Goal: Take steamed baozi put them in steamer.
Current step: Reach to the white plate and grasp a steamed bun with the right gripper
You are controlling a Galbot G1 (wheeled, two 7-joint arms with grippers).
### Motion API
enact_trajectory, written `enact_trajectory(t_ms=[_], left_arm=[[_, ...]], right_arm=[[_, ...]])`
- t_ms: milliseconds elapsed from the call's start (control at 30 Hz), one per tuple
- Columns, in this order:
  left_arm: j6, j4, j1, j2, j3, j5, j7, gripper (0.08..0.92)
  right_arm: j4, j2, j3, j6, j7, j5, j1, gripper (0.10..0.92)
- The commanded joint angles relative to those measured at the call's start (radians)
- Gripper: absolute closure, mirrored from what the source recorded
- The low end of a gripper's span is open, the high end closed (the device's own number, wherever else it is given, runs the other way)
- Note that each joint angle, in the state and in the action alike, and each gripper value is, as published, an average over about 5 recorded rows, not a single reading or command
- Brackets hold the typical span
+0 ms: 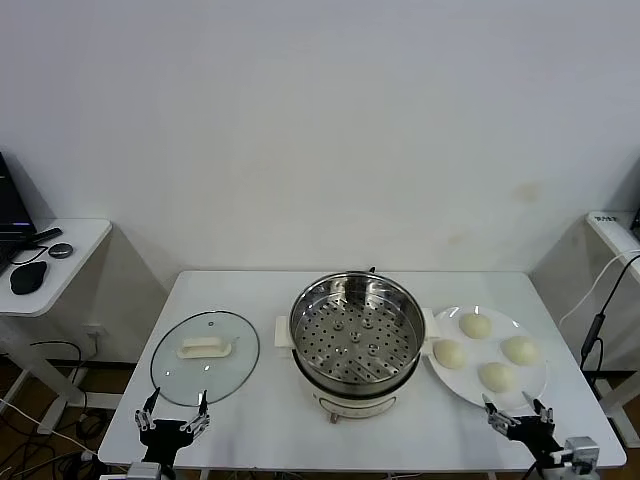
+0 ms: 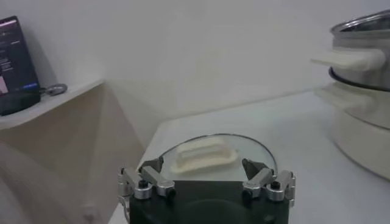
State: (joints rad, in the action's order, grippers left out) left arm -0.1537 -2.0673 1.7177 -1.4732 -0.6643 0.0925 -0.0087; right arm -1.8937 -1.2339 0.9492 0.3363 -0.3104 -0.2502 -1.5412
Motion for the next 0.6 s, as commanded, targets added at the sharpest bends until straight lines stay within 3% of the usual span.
enact_trajectory(t_ms=[33,167,433,600], left_arm=[[-0.015,-0.003,0.001,0.0,0.0,0.018,-0.001,0.177],[-0.014,-0.014,0.016,-0.008,0.001,0.024,-0.002,0.177],[-0.012,-0.027,0.061,-0.027,0.008,0.049,-0.026,0.177],[-0.01,-0.042,0.075,-0.038,0.015,0.059,-0.034,0.177]], right_arm=[[-0.006,0.011,0.063,0.056,-0.034,0.046,0.085,0.203],[0.038,0.149,0.049,0.05,-0.116,0.181,0.205,0.203],[0.251,0.499,-0.169,-0.042,-0.364,0.585,0.558,0.203],[0.432,0.618,-0.442,-0.102,-0.66,0.684,0.84,0.203]])
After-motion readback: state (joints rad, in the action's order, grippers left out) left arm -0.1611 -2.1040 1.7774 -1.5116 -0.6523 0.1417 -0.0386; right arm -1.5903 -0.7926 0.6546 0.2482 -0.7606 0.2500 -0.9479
